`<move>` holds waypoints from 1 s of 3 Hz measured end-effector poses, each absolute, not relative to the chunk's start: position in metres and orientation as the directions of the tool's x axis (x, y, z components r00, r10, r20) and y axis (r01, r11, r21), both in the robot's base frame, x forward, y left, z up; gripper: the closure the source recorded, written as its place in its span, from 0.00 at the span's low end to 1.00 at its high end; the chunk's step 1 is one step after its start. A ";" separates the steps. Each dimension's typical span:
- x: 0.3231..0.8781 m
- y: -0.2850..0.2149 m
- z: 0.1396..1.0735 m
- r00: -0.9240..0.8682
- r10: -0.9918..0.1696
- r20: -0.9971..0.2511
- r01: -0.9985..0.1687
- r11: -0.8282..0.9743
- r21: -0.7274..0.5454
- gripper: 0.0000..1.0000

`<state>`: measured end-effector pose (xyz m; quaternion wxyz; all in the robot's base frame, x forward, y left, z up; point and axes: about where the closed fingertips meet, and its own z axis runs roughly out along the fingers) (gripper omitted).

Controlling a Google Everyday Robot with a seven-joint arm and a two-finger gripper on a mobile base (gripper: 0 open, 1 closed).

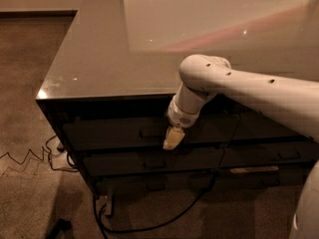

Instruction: Open top drawer

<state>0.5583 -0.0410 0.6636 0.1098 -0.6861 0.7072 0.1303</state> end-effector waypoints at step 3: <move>0.554 -0.046 0.672 -0.067 -0.943 -0.326 -0.998 0.056 0.043 1.00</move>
Offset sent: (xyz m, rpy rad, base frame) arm -0.0595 -0.0376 0.0285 0.0287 -0.0674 -0.1858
